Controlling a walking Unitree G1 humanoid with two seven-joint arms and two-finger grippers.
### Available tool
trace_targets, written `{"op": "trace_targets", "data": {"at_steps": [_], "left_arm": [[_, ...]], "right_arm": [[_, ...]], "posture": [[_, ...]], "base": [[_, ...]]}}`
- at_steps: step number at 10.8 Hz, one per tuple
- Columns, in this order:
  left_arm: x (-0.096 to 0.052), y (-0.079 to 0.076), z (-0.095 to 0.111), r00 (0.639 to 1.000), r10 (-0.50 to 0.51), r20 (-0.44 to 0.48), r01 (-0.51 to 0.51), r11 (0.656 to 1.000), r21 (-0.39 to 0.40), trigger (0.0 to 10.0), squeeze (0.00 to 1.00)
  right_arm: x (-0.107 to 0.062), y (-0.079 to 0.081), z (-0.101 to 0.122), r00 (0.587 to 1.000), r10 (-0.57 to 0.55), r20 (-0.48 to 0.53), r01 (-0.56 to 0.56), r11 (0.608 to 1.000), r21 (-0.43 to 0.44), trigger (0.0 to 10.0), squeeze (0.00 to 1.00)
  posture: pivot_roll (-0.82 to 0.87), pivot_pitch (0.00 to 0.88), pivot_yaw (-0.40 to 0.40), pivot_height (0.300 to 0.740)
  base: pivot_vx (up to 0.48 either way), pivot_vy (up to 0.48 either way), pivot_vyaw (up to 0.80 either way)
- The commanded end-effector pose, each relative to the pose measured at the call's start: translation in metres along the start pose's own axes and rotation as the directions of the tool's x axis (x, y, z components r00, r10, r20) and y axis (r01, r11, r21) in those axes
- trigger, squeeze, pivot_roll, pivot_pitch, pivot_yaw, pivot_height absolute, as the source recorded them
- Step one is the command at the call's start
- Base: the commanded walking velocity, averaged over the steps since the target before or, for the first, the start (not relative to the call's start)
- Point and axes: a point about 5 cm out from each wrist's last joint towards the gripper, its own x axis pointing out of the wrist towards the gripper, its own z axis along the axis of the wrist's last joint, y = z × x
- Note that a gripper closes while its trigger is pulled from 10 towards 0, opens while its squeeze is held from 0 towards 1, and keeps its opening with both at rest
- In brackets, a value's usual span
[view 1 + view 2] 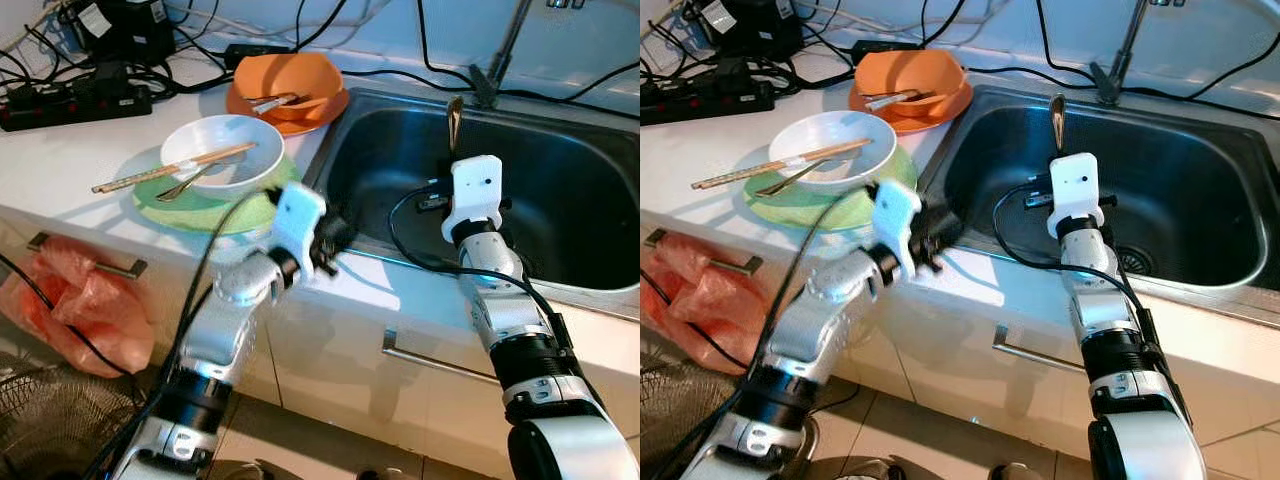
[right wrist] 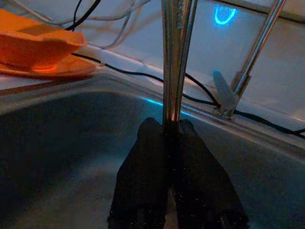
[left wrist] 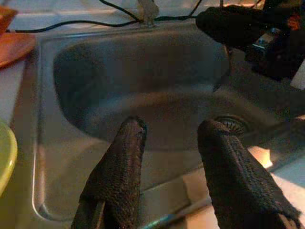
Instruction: Kitchen organization
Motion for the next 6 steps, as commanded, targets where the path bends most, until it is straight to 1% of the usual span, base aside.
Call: {"op": "trace_targets", "data": {"at_steps": [1,2,3,4,6], "left_arm": [[0.000,-0.002,-0.003,1.000,-0.014,-0.020,0.014,1.000,0.003,10.0,0.00],[-0.001,-0.002,-0.004,0.999,-0.022,-0.026,0.023,1.000,0.007,10.0,0.00],[-0.002,-0.003,-0.003,0.999,-0.030,-0.028,0.030,0.999,0.011,10.0,0.00],[-0.002,-0.004,-0.003,0.999,-0.032,-0.028,0.032,0.999,0.012,10.0,0.00],[-0.001,-0.004,-0.002,0.999,-0.035,-0.027,0.036,0.999,0.014,10.0,0.00]], "right_arm": [[0.004,-0.002,0.005,1.000,-0.013,0.019,0.013,1.000,-0.006,10.0,0.00],[0.004,0.002,0.004,1.000,0.002,0.014,-0.002,1.000,-0.004,10.0,0.00],[0.003,0.007,0.002,1.000,0.014,0.011,-0.014,1.000,0.008,10.0,0.56],[0.001,0.010,0.001,1.000,0.021,0.009,-0.021,1.000,0.017,10.0,1.00],[0.001,0.012,0.000,1.000,0.025,0.007,-0.025,1.000,0.018,10.0,1.00]], "posture": [[0.02,0.055,0.008,0.740],[0.02,0.052,0.011,0.740],[0.02,0.049,0.012,0.740],[0.02,0.044,0.014,0.740],[0.02,0.043,0.017,0.740]], "base": [[0.000,0.000,0.00],[0.000,0.000,0.00],[0.000,0.000,0.00],[0.000,0.000,0.00],[0.000,0.000,0.00]]}}
